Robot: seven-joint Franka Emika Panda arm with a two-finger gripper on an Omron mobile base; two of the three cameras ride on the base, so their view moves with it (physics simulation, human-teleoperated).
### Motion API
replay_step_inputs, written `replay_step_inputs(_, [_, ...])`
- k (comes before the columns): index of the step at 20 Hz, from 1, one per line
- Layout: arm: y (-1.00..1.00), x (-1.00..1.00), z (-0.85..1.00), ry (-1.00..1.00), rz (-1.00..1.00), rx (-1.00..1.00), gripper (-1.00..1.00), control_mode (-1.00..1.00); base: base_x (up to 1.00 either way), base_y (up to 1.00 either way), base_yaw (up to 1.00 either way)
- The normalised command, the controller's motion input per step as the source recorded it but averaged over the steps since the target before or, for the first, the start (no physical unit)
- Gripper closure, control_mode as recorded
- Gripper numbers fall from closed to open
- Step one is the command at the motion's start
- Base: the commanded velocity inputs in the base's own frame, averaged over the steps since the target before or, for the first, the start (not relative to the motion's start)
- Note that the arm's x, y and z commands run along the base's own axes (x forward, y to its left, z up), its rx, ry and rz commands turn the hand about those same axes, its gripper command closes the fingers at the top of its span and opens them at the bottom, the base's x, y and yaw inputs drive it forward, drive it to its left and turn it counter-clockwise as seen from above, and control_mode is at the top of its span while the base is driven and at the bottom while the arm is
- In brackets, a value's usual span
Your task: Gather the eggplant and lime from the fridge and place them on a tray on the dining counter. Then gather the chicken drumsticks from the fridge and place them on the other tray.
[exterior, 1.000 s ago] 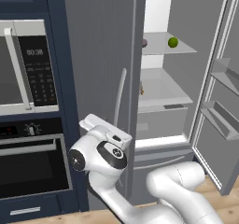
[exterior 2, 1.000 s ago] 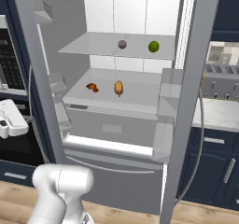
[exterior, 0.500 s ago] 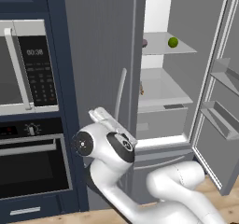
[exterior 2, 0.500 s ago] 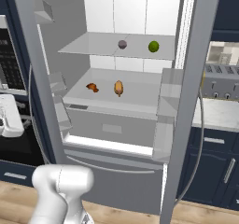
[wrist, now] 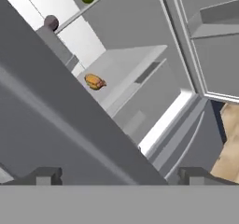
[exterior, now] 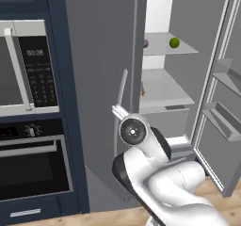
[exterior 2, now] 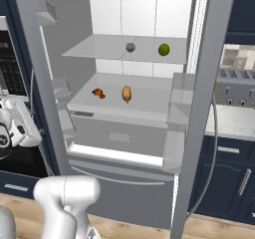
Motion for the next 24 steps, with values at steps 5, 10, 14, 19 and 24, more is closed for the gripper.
replay_step_inputs(5, [-0.14,-0.10,0.38,0.24,0.13,0.00,-1.00,-1.00,0.00,0.00,0.00])
replay_step_inputs(10, [-0.26,-0.01,0.30,0.25,0.12,0.00,-1.00,-1.00,0.00,0.00,0.00])
replay_step_inputs(14, [-0.37,-0.01,0.00,0.09,0.17,0.00,-1.00,-1.00,0.00,0.00,0.00])
replay_step_inputs(19, [-0.45,-0.02,-0.03,0.02,0.17,0.00,-1.00,-1.00,0.00,0.00,0.00])
replay_step_inputs(24, [-0.48,-0.02,-0.11,0.00,0.15,0.00,-1.00,-1.00,0.00,0.00,0.00])
